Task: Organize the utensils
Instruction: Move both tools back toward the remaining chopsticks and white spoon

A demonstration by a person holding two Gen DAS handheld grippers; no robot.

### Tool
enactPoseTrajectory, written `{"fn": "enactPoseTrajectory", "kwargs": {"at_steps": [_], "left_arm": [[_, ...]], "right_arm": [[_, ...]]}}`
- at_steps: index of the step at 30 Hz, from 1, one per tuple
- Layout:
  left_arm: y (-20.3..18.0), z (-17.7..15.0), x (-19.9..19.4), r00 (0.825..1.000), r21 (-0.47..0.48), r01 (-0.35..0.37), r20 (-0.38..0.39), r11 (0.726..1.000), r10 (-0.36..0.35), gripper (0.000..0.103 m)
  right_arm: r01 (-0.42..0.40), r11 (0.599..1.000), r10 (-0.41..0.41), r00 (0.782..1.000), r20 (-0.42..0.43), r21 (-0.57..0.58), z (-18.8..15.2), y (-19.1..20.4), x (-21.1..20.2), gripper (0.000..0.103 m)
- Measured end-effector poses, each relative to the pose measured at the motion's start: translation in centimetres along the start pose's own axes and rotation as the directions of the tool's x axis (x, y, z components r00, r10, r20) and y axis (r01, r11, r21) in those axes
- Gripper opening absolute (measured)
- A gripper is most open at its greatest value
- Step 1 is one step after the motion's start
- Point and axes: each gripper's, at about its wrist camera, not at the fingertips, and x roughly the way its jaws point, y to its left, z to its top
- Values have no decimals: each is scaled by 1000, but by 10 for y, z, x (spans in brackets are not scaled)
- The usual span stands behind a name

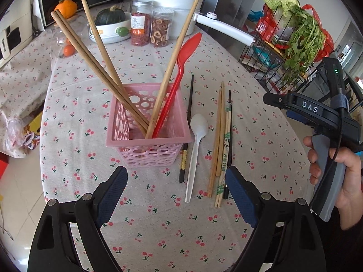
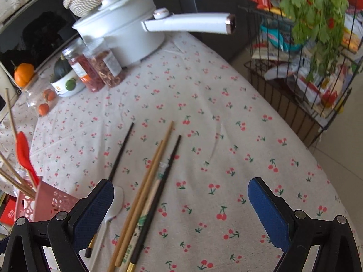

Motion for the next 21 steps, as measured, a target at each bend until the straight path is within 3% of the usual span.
{"fn": "enactPoseTrajectory", "kwargs": {"at_steps": [5, 13, 17, 21], "left_arm": [[-8, 0, 1, 1000, 21, 25, -16, 999, -25, 90], [-8, 0, -3, 999, 32, 34, -7, 999, -34, 90], [-9, -3, -5, 999, 49, 41, -2, 998, -41, 90], [-17, -7, -8, 999, 84, 45, 7, 995, -46, 90]], "right_arm": [[84, 996, -86, 993, -82, -20, 9, -7, 37, 98], [104, 992, -112, 985, -128, -68, 27, 10, 80, 98], [156, 982, -169, 978, -125, -106, 34, 14, 97, 85], [155, 982, -168, 977, -134, -106, 35, 16, 106, 70]]}}
